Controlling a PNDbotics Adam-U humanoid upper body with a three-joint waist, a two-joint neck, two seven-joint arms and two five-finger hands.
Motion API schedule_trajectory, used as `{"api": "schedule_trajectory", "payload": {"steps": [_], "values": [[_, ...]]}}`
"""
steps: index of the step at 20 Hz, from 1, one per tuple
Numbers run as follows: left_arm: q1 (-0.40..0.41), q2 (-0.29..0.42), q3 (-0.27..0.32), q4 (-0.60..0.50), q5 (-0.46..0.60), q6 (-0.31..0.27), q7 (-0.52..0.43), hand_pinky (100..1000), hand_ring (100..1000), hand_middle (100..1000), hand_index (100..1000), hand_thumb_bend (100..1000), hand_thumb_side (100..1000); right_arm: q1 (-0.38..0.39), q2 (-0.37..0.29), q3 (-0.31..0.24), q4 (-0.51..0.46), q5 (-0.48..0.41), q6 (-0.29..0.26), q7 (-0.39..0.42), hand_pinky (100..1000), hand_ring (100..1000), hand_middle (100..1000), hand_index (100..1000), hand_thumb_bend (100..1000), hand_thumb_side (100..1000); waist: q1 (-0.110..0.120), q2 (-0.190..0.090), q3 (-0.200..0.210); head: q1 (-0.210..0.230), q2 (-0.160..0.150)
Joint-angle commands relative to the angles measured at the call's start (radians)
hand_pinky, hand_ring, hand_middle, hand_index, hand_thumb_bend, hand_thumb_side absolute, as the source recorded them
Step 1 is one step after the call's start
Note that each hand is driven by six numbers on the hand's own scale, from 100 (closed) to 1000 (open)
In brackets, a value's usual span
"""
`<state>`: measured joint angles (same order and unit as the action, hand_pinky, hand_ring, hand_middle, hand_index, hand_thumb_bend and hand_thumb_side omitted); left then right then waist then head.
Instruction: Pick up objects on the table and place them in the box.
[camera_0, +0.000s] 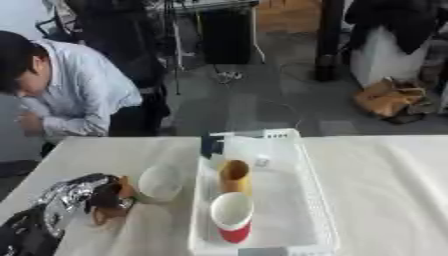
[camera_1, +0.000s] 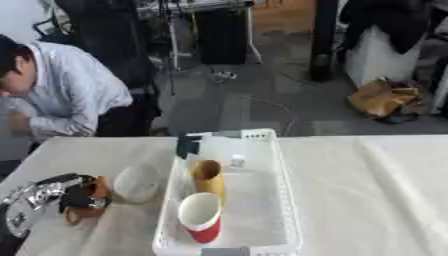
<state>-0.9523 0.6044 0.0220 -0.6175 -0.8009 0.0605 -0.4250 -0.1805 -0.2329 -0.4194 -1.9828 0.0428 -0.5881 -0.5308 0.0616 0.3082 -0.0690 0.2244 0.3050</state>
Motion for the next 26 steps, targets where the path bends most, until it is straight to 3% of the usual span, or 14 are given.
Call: {"api": "schedule_trajectory", "payload": {"steps": [1, 4, 7, 21, 22, 26], "values": [[-0.012, 0.009, 0.002, 0.002, 0.021, 0.008, -0.009, 362, 652, 746, 860, 330, 565, -0.007, -0.015, -0.008, -0.017, 0.005, -0.004, -0.014, 813, 880, 692, 691, 100, 1000, -0.004, -0.020, 0.001, 0.001, 0.000], [-0.010, 0.008, 0.001, 0.002, 0.034, 0.014, -0.009, 360, 637, 697, 846, 322, 564, -0.007, -0.016, -0.008, -0.017, 0.004, -0.003, -0.020, 814, 880, 692, 688, 100, 1000, -0.004, -0.021, 0.000, 0.001, 0.000], [-0.010, 0.006, -0.001, 0.001, 0.043, 0.018, -0.005, 345, 596, 588, 805, 278, 552, -0.007, -0.017, -0.008, -0.017, 0.005, -0.002, -0.024, 813, 880, 691, 687, 100, 1000, -0.004, -0.023, 0.000, 0.001, 0.000], [-0.028, 0.008, -0.009, 0.001, 0.005, 0.041, -0.026, 336, 527, 505, 738, 213, 350, -0.007, -0.022, -0.008, -0.017, 0.000, 0.010, -0.023, 813, 881, 690, 686, 100, 1000, 0.004, -0.034, 0.004, -0.003, 0.009], [-0.029, 0.009, -0.010, 0.002, -0.001, 0.046, -0.028, 327, 506, 485, 719, 203, 282, -0.007, -0.023, -0.009, -0.017, 0.000, 0.011, -0.024, 812, 881, 690, 686, 100, 1000, 0.005, -0.035, 0.004, -0.003, 0.010], [-0.034, 0.011, -0.008, 0.002, -0.020, 0.059, -0.032, 309, 483, 463, 694, 159, 269, -0.006, -0.023, -0.010, -0.017, 0.000, 0.014, -0.025, 812, 881, 690, 685, 100, 1000, 0.008, -0.038, 0.005, -0.003, 0.012]]}}
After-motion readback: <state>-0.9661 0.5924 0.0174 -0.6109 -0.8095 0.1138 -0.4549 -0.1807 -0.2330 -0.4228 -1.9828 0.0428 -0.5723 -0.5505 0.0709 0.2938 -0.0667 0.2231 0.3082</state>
